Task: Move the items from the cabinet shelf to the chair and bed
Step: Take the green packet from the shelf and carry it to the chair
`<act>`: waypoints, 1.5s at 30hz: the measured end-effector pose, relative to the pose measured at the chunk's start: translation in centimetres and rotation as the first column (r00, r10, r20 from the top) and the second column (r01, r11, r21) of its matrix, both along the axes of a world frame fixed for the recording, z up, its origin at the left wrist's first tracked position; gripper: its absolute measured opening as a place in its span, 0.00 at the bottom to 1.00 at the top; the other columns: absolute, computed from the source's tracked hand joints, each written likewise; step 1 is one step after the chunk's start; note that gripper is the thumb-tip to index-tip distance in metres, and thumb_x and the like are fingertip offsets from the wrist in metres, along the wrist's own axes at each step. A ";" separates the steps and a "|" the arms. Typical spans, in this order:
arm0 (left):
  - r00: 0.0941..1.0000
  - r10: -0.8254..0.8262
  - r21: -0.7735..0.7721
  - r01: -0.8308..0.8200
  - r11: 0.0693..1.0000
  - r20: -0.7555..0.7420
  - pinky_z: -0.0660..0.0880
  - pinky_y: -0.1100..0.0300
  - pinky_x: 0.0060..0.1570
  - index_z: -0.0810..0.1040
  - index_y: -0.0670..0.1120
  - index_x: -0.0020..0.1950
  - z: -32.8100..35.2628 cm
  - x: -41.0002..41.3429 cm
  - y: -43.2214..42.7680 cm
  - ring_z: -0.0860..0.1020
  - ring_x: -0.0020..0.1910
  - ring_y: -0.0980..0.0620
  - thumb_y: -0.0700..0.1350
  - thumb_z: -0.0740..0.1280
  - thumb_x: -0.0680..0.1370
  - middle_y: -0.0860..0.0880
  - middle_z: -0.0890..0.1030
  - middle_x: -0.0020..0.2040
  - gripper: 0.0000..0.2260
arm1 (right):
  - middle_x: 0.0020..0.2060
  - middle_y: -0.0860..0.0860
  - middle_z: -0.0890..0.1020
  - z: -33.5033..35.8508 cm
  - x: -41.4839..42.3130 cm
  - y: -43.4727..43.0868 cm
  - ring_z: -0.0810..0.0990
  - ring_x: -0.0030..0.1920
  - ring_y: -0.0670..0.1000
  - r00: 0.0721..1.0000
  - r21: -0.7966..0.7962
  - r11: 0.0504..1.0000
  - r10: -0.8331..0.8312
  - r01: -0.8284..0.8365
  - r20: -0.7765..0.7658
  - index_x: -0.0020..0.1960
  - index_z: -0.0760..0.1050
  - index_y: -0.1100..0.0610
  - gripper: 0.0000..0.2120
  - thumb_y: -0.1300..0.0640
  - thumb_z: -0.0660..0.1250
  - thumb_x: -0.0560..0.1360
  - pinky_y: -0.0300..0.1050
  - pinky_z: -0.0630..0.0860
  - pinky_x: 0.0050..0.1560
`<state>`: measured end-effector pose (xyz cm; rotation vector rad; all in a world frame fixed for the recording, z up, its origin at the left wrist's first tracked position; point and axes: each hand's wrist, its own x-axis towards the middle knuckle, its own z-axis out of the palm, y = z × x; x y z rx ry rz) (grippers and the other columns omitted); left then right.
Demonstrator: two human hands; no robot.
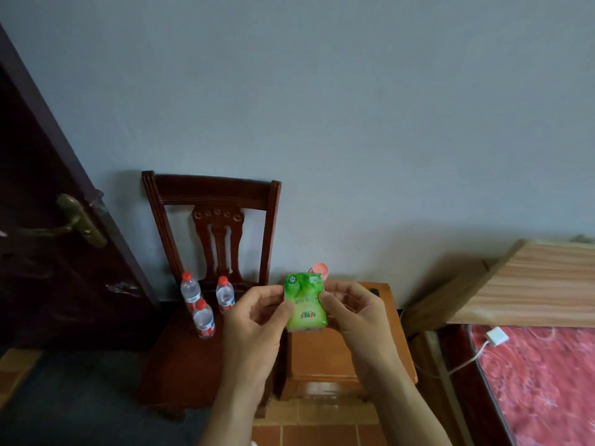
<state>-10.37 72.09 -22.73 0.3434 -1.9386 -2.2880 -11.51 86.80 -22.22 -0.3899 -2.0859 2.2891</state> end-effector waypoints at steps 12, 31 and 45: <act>0.991 0.076 -0.020 -0.074 0.997 0.110 0.79 0.66 0.42 0.86 0.47 0.47 -6.7 -11.6 -6.6 0.85 0.45 0.56 0.34 0.74 0.73 0.51 0.88 0.43 0.09 | 0.43 0.59 0.86 -5.9 -11.5 -6.2 0.86 0.46 0.57 0.988 -0.063 0.997 0.054 -0.045 0.144 0.50 0.83 0.60 0.06 0.68 0.70 0.77 0.51 0.84 0.47; 0.931 0.241 -0.308 -0.152 0.939 0.274 0.81 0.64 0.40 0.84 0.43 0.48 -31.7 -22.4 -6.6 0.85 0.43 0.56 0.36 0.75 0.74 0.50 0.86 0.42 0.04 | 0.47 0.57 0.87 -32.3 -23.9 -7.2 0.87 0.50 0.59 0.920 -0.024 0.990 0.141 -0.141 0.365 0.52 0.81 0.60 0.07 0.69 0.70 0.76 0.53 0.85 0.50; 0.871 0.200 -0.307 -0.060 0.950 0.448 0.82 0.59 0.45 0.84 0.46 0.48 -47.8 -24.3 -7.6 0.85 0.44 0.55 0.39 0.73 0.75 0.50 0.87 0.43 0.04 | 0.46 0.52 0.87 -47.3 -26.3 -8.5 0.88 0.48 0.51 0.841 0.174 0.953 0.122 -0.247 0.528 0.52 0.81 0.56 0.07 0.65 0.73 0.76 0.44 0.84 0.47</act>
